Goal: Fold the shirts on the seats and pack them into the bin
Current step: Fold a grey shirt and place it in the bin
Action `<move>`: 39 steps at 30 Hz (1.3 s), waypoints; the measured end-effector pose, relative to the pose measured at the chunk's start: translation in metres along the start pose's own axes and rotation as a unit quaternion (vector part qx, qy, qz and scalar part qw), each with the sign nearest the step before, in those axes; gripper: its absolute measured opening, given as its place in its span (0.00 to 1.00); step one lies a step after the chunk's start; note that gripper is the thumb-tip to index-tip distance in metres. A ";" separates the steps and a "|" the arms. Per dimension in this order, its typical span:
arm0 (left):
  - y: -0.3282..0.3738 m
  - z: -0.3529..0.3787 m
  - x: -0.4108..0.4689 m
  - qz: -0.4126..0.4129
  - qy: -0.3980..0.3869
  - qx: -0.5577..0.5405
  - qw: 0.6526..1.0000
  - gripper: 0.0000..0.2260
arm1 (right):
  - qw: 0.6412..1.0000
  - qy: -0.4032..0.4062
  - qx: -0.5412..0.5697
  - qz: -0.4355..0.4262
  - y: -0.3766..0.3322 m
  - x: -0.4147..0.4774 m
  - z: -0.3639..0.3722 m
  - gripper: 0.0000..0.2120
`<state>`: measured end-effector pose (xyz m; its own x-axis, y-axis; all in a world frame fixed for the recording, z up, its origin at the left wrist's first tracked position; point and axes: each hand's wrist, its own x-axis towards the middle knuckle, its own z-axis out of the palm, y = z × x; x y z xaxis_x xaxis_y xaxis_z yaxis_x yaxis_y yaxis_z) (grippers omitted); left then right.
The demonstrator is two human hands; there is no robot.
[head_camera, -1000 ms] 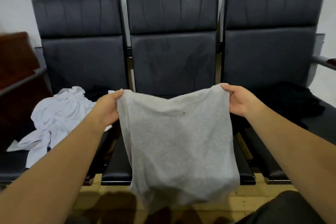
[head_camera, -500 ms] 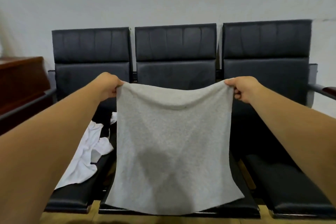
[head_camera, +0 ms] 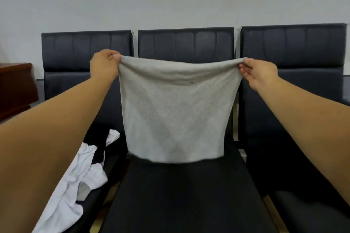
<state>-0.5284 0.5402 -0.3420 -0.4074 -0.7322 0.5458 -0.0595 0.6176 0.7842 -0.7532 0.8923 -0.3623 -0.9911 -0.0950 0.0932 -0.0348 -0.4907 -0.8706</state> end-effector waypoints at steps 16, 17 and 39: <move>-0.137 -0.049 -0.218 -0.127 -0.158 -0.031 0.979 0.09 | 0.990 0.008 -0.094 0.108 0.131 -0.149 -0.162 0.04; -0.146 -0.053 -0.232 -0.135 -0.166 -0.037 0.976 0.09 | 0.989 0.010 -0.083 0.119 0.135 -0.156 -0.165 0.04; -0.159 -0.079 -0.248 -0.343 -0.391 -0.252 0.816 0.10 | 0.927 -0.118 -0.183 0.305 0.135 -0.178 -0.178 0.10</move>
<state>-0.3456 0.6005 -0.5784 -0.9042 -0.3274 -0.2743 -0.2170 -0.2011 0.9552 -0.6041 0.9972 -0.5825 -0.7871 -0.4657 -0.4045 0.4383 0.0393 -0.8980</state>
